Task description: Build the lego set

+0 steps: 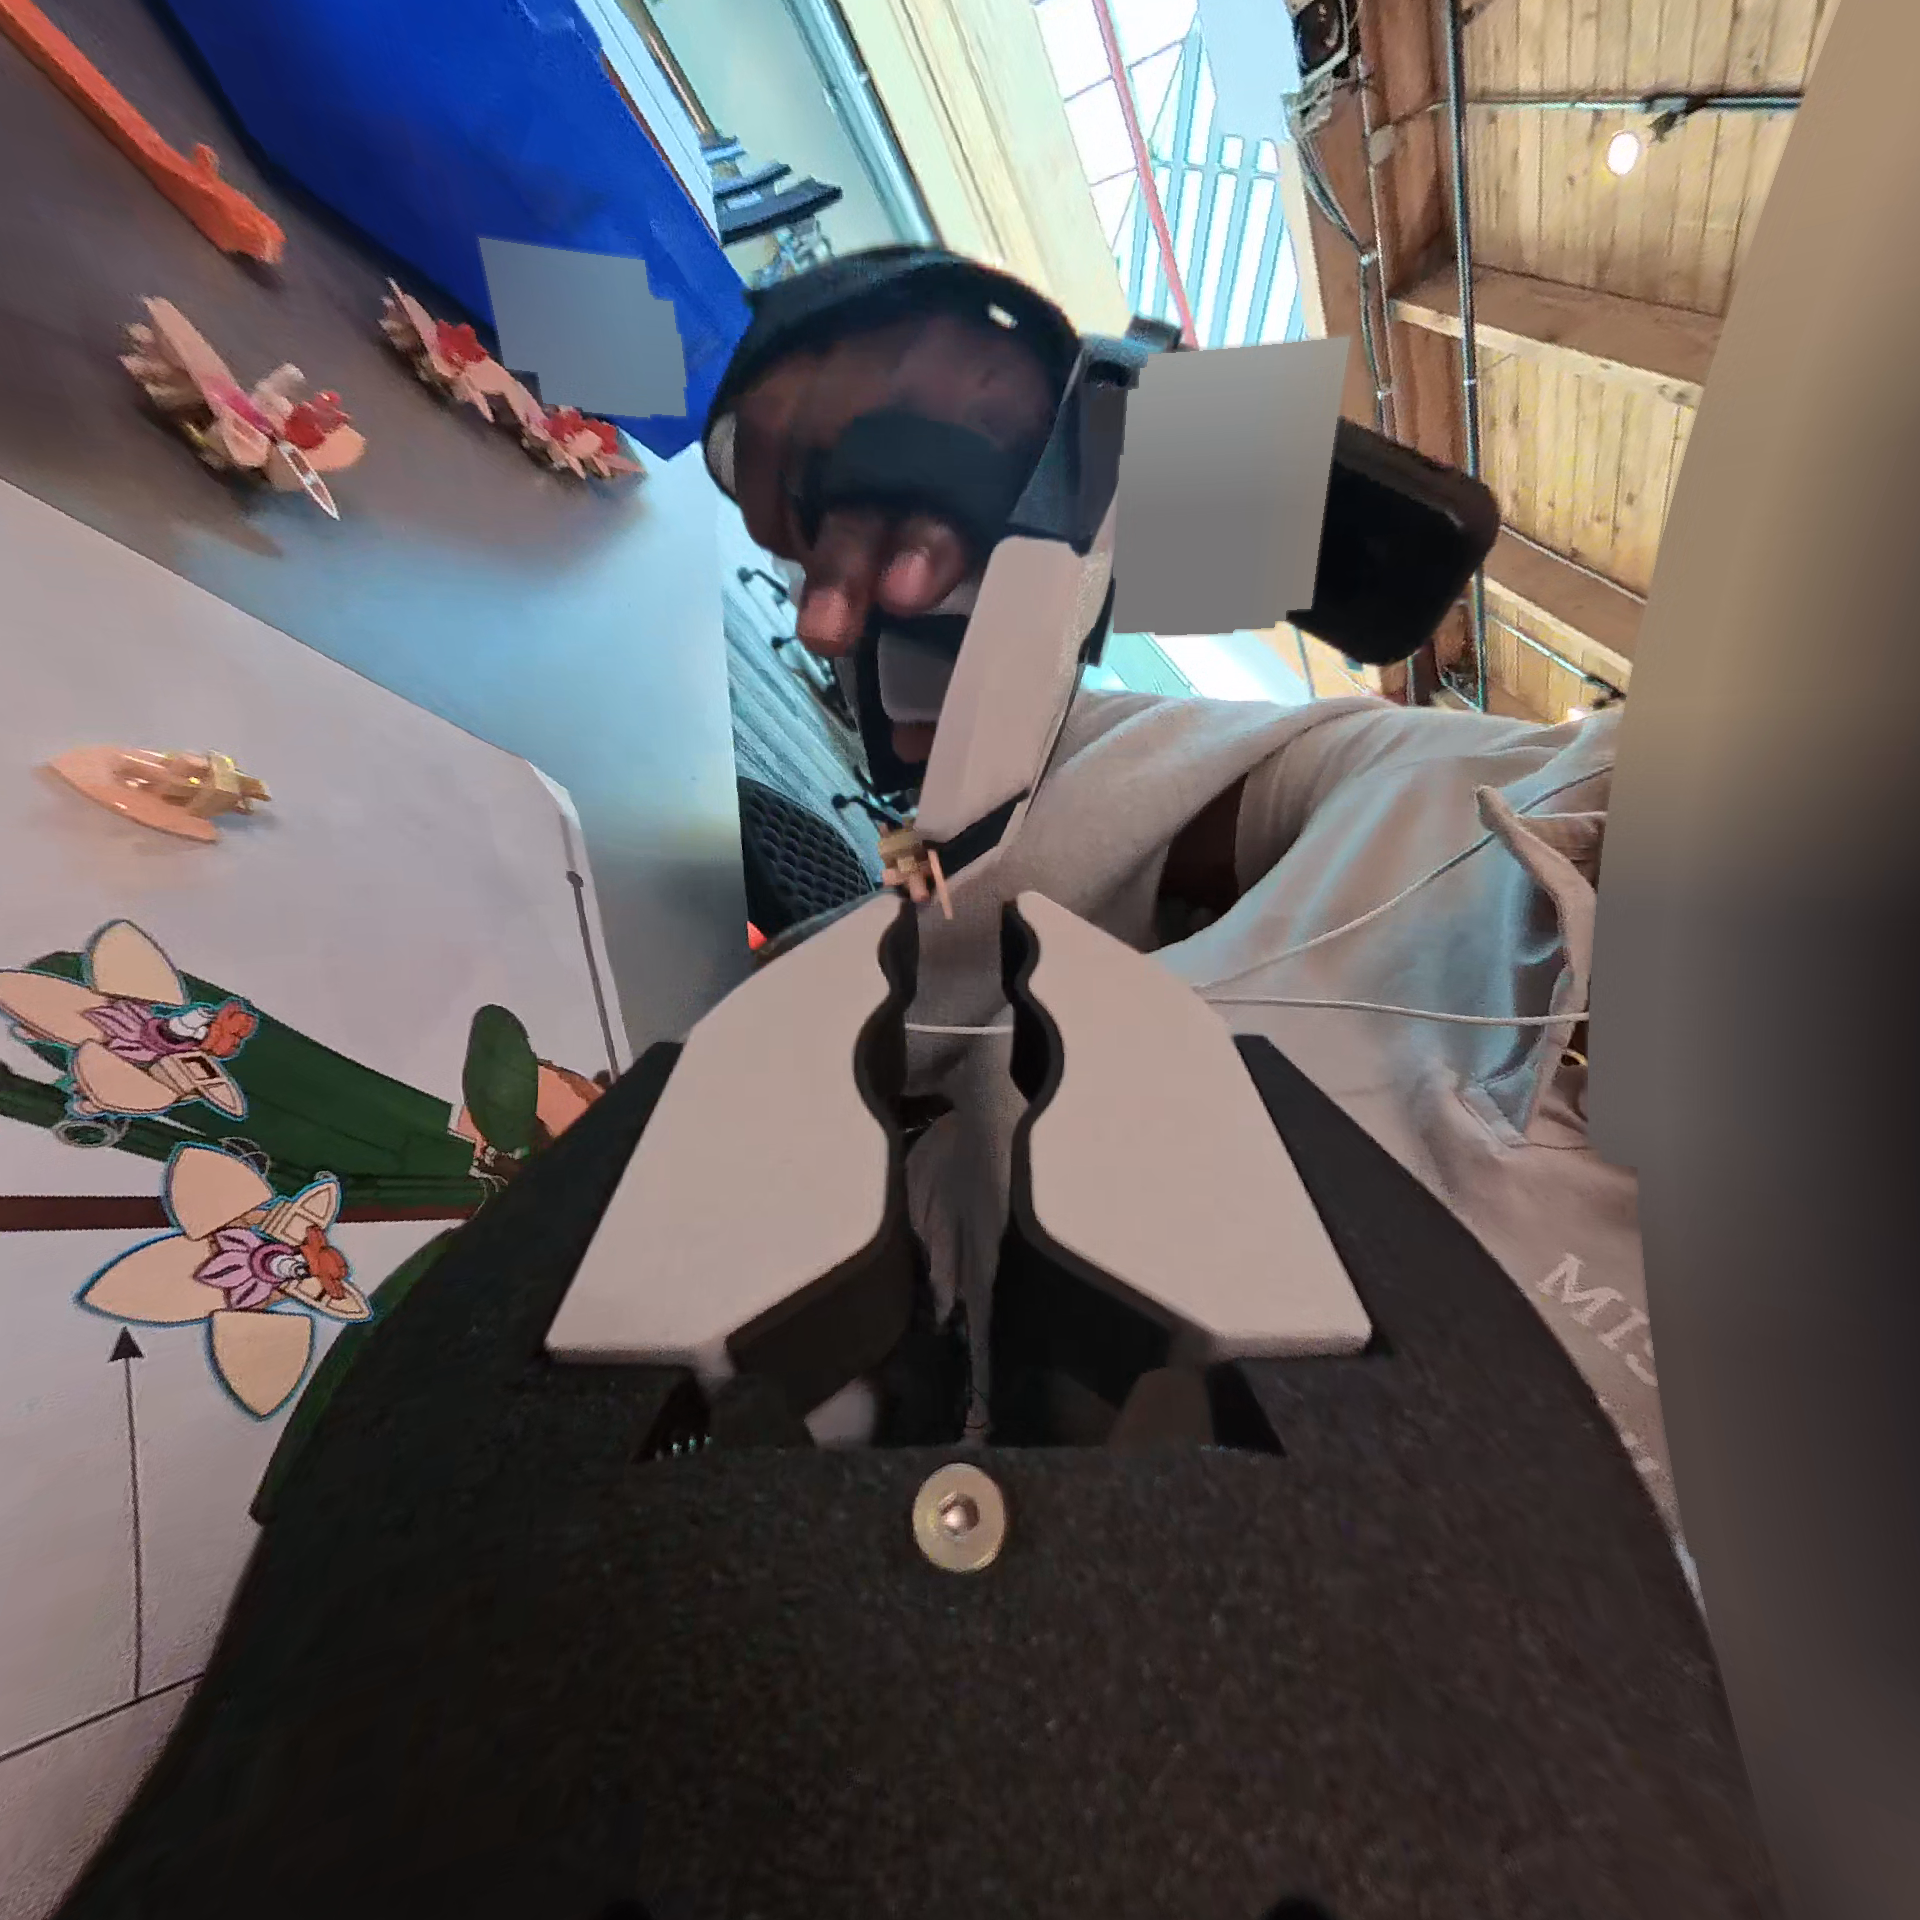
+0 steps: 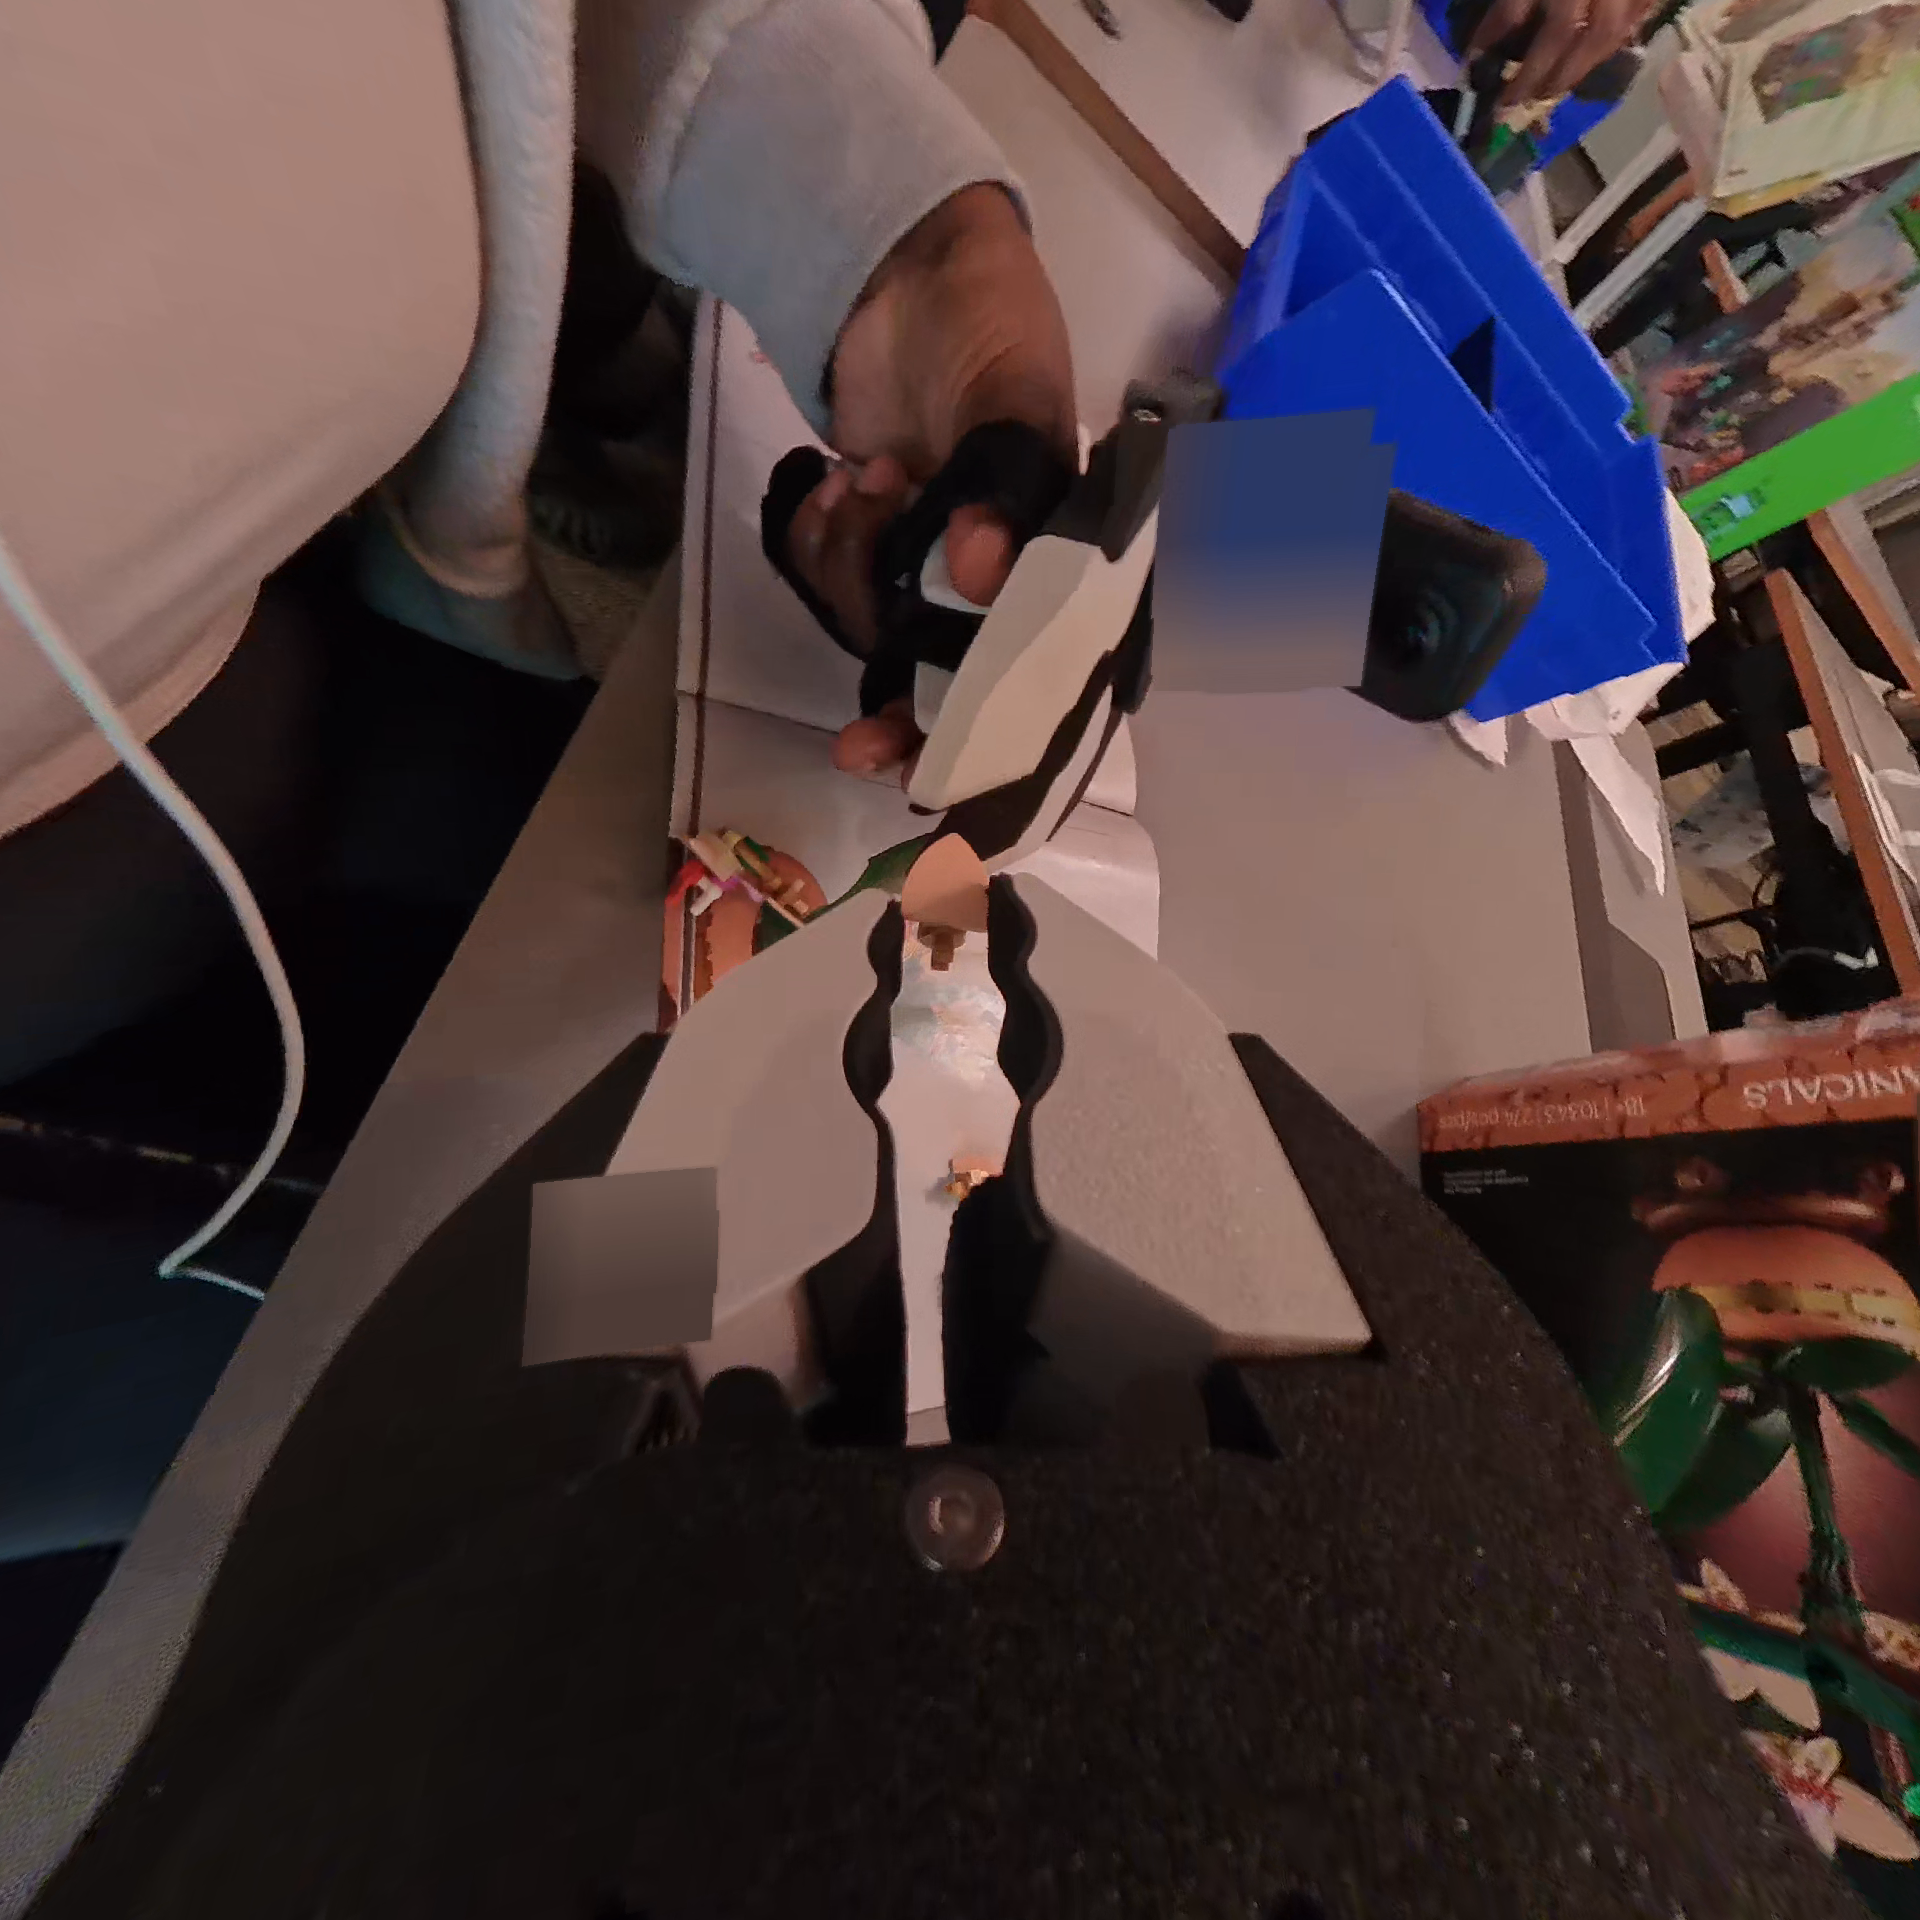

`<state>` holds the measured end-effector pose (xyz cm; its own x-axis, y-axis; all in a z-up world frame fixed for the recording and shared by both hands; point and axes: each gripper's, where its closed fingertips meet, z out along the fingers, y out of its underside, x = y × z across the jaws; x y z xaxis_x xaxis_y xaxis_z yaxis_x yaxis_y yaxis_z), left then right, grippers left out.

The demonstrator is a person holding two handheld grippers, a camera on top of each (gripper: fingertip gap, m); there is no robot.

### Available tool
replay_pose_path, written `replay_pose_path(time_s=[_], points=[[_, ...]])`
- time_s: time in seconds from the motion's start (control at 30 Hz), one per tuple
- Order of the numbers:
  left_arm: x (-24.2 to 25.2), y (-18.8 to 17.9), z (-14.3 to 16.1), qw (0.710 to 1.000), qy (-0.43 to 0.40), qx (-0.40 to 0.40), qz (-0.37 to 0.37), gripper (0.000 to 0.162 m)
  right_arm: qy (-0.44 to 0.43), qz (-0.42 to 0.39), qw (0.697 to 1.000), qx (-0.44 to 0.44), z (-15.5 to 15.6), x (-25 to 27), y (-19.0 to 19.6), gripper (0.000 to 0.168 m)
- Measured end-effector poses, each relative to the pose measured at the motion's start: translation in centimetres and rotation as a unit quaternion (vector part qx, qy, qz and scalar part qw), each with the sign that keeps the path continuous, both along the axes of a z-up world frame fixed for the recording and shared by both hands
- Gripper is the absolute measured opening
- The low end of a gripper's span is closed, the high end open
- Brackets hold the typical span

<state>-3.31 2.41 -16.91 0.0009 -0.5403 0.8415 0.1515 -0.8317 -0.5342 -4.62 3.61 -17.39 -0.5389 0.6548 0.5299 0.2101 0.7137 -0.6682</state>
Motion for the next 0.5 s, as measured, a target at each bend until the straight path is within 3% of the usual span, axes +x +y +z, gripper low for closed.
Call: replay_pose_path(time_s=[0.1, 0.23, 0.37, 0.4, 0.43, 0.5], points=[[0.2, -0.4, -0.1, 1.0, -0.003, 0.007, -0.014, 0.001, -0.016, 0.031, 0.999, 0.029, 0.0, 0.2, -0.4, 0.015], [-0.2, 0.3, 0.3, 0.999, -0.019, 0.034, 0.026, 0.0, -0.013, 0.031, 0.998, 0.053, 0.7, -0.2, 0.1, 0.016], [-1.8, 2.2, 1.7, 0.985, -0.045, 0.094, 0.136, 0.0, 0.058, -0.066, 0.995, -0.057, 2.7, -1.2, 2.0, 0.02], [-2.6, 2.8, 2.3, 0.976, -0.051, 0.118, 0.178, 0.0, 0.095, -0.126, 0.978, -0.136, 3.8, -1.5, 3.2, 0.021], [-3.4, 3.4, 2.8, 0.963, -0.054, 0.143, 0.22, 0.0, 0.132, -0.188, 0.941, -0.247, 4.8, -1.6, 4.4, 0.018], [-4.6, 4.1, 3.8, 0.935, -0.062, 0.191, 0.293, 0.0, 0.163, -0.233, 0.82, -0.496, 5.0, -1.6, 5.4, 0.009]])
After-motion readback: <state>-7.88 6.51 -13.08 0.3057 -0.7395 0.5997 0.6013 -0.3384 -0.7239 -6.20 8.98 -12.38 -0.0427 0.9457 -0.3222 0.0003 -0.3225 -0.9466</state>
